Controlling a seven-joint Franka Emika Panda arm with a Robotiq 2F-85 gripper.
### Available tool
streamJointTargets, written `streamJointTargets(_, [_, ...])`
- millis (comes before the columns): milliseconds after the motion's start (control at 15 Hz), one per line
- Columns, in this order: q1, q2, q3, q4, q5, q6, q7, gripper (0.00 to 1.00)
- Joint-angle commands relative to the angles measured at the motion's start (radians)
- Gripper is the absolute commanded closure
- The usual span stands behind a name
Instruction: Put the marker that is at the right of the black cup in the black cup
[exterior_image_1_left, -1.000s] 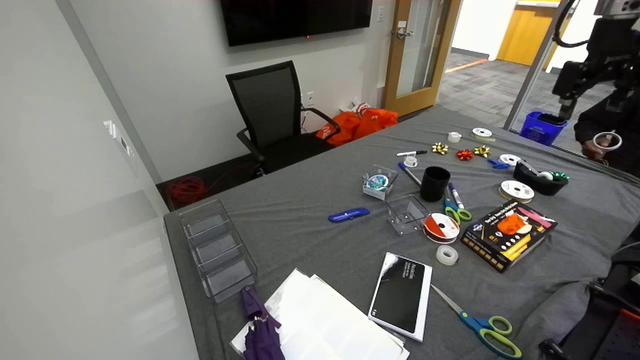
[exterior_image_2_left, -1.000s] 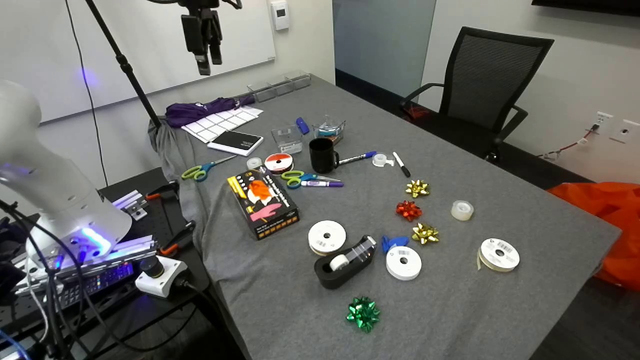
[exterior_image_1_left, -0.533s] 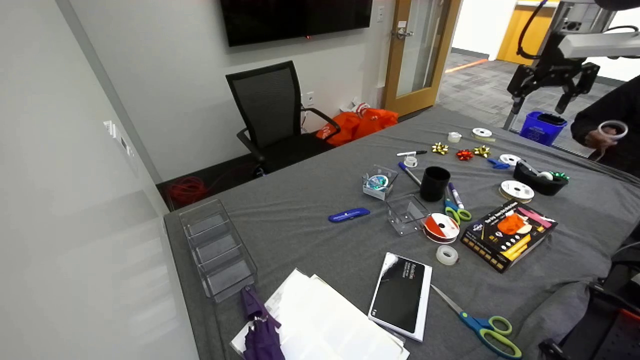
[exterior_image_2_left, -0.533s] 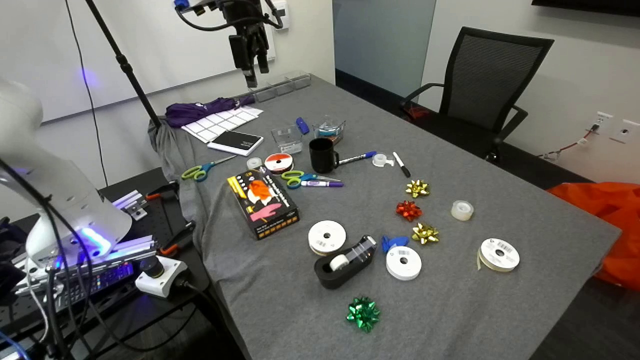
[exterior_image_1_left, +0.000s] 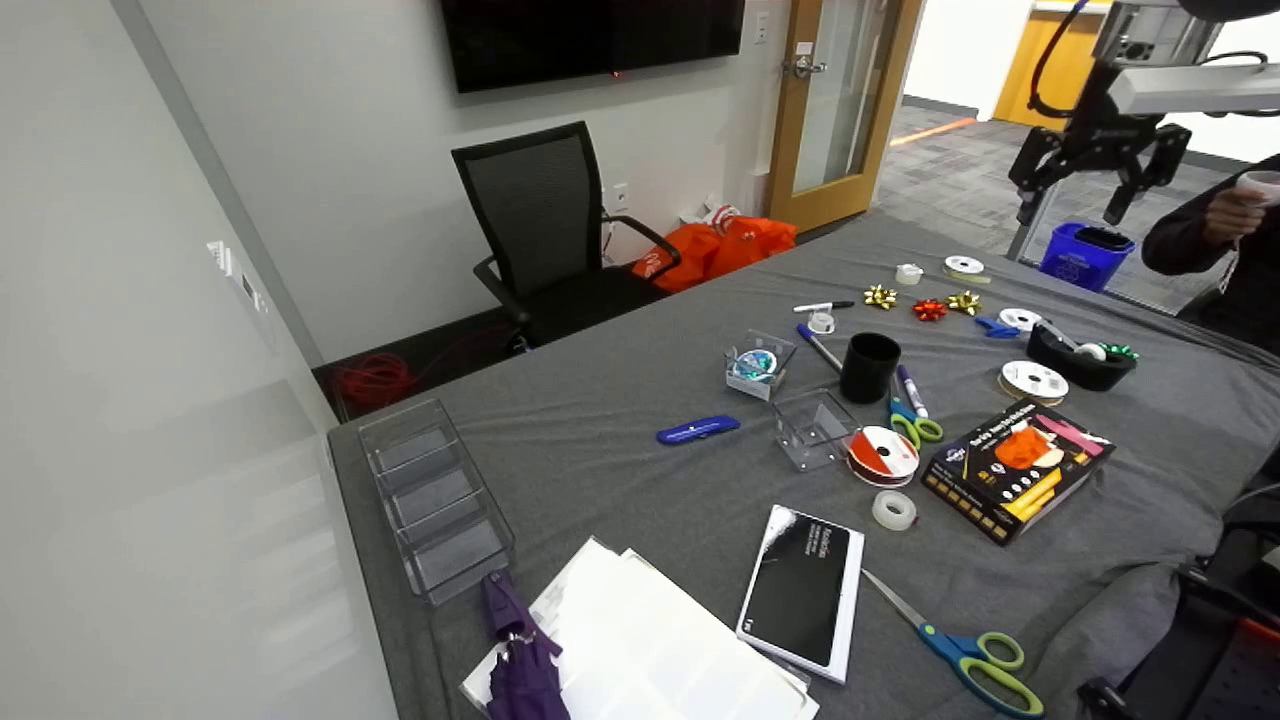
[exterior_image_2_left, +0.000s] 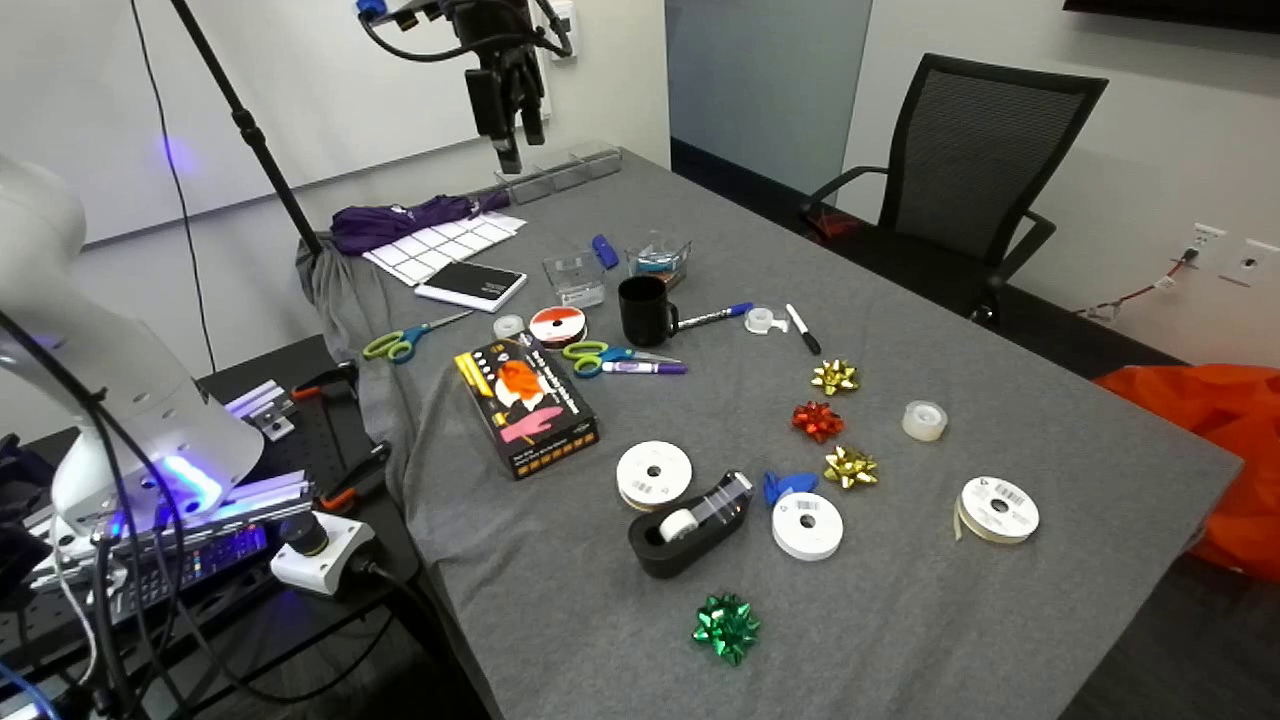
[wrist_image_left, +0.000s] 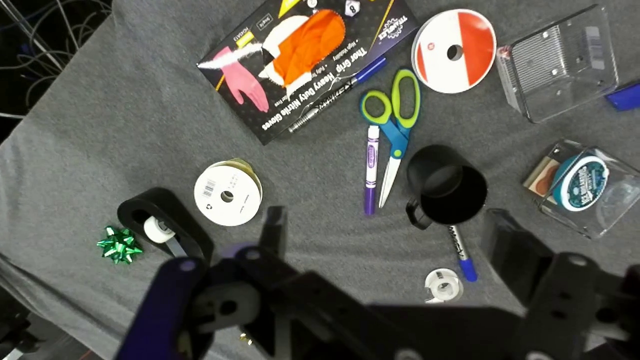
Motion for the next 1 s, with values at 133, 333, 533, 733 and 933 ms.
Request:
streamJointTargets(133, [-0.015,0.103,-0.046,-0.027,0.081,0.185,-0.079,0.00])
streamJointTargets(333, [-0.014,0.196,-0.067,-0.018,0.103,0.278,-0.090,0.00])
streamJointTargets(533, [-0.008,0.296,-0.076,-0.011,0.102,0.377,-0.073,0.00])
streamJointTargets(733, [0.002,0.388,-0.084,-0.008,0.083,0.471,-0.058,0.00])
streamJointTargets(933, [0.012,0.473,-0.095,0.005,0.078,0.520,-0.061,0.00])
